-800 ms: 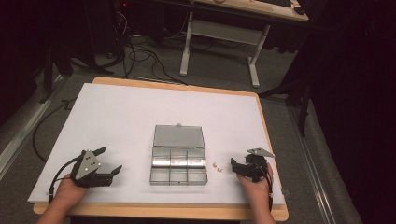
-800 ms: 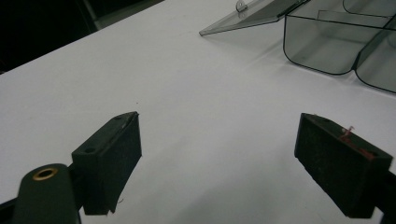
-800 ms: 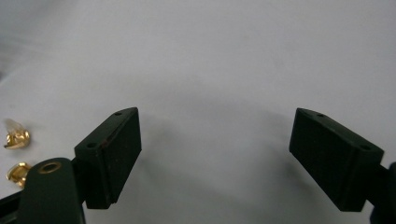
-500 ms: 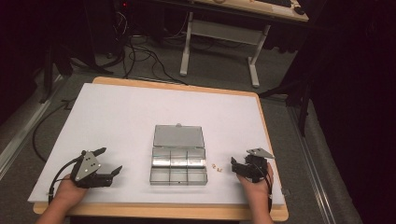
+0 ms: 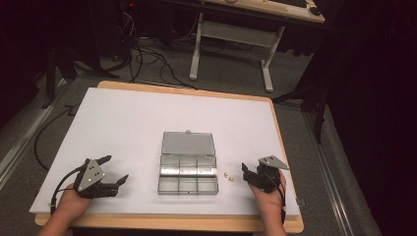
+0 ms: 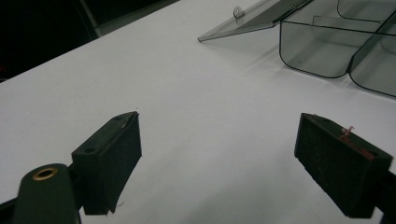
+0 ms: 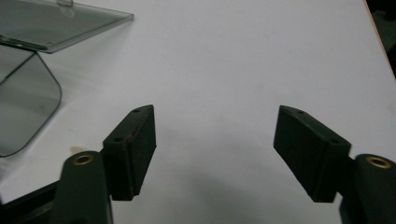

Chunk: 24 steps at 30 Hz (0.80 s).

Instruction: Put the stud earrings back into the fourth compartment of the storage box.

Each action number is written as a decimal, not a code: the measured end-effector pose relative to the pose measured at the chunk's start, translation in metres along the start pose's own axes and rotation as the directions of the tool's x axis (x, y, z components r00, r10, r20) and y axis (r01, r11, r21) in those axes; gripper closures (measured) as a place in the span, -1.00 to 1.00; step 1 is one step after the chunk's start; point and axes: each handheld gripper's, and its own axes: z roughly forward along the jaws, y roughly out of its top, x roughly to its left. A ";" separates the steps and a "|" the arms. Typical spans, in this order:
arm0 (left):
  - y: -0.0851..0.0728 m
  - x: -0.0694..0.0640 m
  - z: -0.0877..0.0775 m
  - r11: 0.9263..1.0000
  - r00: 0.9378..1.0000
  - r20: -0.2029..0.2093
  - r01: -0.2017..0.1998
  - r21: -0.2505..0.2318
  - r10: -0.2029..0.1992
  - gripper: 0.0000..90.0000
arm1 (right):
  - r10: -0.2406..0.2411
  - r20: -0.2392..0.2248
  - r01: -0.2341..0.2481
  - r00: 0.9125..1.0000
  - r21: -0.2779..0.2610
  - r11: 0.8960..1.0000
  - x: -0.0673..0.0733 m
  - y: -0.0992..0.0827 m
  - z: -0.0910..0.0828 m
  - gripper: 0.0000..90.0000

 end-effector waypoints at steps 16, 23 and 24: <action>0.000 0.002 0.001 1.000 1.000 0.010 0.011 0.010 -0.011 -0.66 | -0.063 -0.096 0.064 0.993 0.010 0.998 0.018 0.004 -0.005 0.08; 0.000 0.000 -0.001 1.000 1.000 0.006 -0.002 -0.011 0.002 -0.66 | -0.081 -0.083 0.081 0.993 0.002 0.997 0.024 0.008 -0.011 0.18; 0.000 0.000 -0.001 1.000 1.000 0.005 0.003 -0.010 -0.003 -0.66 | -0.092 -0.087 0.093 0.992 0.001 0.996 0.025 0.008 -0.012 0.19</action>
